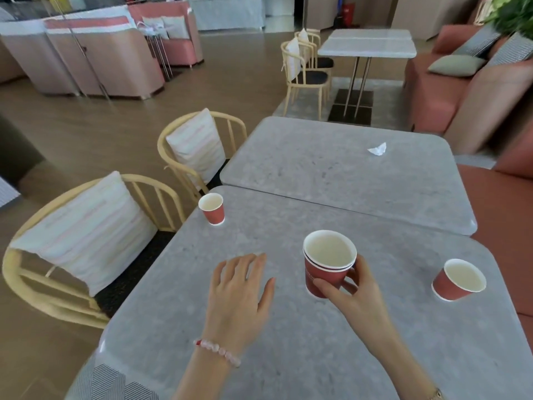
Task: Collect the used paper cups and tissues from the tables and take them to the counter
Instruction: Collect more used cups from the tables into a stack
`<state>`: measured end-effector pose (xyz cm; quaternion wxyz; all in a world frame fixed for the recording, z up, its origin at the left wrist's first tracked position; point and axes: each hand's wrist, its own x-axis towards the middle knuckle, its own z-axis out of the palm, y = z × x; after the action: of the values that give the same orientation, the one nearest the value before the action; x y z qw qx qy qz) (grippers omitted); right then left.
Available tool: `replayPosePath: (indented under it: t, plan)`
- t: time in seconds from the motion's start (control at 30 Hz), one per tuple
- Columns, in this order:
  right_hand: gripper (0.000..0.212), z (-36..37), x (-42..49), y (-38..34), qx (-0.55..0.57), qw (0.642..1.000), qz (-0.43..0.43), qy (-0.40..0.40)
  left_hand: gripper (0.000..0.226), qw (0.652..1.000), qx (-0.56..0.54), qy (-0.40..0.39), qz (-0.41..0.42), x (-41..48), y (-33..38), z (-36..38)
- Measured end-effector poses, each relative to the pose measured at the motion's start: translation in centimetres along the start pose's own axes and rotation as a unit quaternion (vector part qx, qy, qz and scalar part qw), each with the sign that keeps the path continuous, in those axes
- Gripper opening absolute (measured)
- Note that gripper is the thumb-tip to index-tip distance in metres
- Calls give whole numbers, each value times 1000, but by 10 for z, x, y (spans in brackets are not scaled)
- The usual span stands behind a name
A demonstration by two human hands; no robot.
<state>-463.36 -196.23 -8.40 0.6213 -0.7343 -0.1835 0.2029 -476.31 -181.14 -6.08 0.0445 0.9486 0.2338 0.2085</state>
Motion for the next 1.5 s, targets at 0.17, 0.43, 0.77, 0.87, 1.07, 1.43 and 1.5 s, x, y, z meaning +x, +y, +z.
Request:
replayPosePath:
  t: [0.17,0.43,0.77,0.87,1.07,1.43,1.5]
  plan:
    - [59,15,8,-3,-1,1000,5,-1,35,1000,-2,2,6,7,-16,3]
    - [62,56,30,-13,-20,1000,15,11,35,1000,-20,21,7,30,-65,14]
    - [62,126,84,-19,-27,999,28,-12,35,991,-81,-29,-106,61,-163,69]
    - [63,148,104,-20,-31,999,30,-17,35,964,-172,-54,-195,73,-185,101]
    - [69,169,137,-13,-40,998,46,-23,64,866,-348,-41,-357,107,-212,158]
    - [67,165,152,4,-27,997,71,-9,81,810,-435,-2,-393,159,-227,204]
    - [66,161,152,7,-25,997,72,-4,79,799,-447,8,-401,165,-228,206]
